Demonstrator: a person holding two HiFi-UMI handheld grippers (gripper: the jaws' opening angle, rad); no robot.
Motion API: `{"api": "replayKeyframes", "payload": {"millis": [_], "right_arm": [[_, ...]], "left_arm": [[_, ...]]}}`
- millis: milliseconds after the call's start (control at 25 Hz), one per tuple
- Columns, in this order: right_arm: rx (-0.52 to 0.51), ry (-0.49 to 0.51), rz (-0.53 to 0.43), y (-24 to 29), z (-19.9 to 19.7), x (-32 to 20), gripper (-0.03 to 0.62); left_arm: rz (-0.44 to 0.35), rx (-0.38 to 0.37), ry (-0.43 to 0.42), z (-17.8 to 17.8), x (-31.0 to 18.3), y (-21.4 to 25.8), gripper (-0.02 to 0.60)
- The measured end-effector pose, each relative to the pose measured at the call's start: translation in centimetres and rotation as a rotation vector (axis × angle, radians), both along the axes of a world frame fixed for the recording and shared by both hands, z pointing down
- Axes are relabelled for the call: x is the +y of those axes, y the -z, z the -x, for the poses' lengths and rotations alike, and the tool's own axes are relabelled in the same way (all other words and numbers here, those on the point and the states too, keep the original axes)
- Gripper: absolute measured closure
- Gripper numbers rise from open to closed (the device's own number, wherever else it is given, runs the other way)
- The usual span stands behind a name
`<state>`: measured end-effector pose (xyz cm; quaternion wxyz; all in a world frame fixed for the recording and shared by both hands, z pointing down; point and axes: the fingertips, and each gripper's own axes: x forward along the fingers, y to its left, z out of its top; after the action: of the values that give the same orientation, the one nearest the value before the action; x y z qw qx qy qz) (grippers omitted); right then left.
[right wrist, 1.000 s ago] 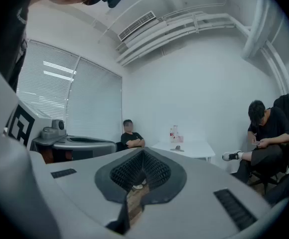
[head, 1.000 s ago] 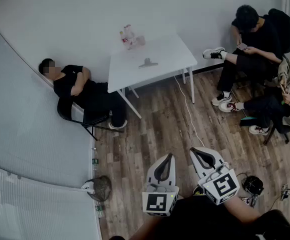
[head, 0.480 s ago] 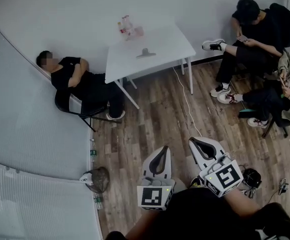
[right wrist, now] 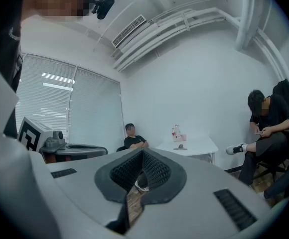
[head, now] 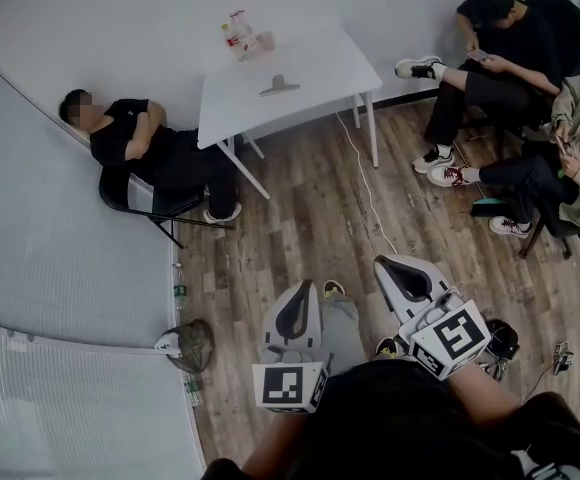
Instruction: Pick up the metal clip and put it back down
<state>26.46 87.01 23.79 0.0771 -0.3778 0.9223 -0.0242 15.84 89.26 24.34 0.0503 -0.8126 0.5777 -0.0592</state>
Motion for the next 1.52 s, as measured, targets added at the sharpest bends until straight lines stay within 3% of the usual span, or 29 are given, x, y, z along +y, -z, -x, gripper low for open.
{"api": "replayKeyframes", "payload": {"millis": [560, 920, 1520], "right_arm": [[0.030, -0.029, -0.033, 1.1, 0.0, -5.6, 0.575], [0.041, -0.038, -0.019, 1.5, 1.3, -11.2, 0.575], [0.010, 0.089, 0.052, 2.8, 6.3, -21.1, 0.576]], "left_arm": [[-0.029, 0.006, -0.064, -1.2, -6.2, 1.5, 0.560], [-0.015, 0.002, -0.062, 0.4, -11.7, 2.0, 0.560], [0.017, 0.023, -0.040, 5.1, -22.3, 2.9, 0.560]]}}
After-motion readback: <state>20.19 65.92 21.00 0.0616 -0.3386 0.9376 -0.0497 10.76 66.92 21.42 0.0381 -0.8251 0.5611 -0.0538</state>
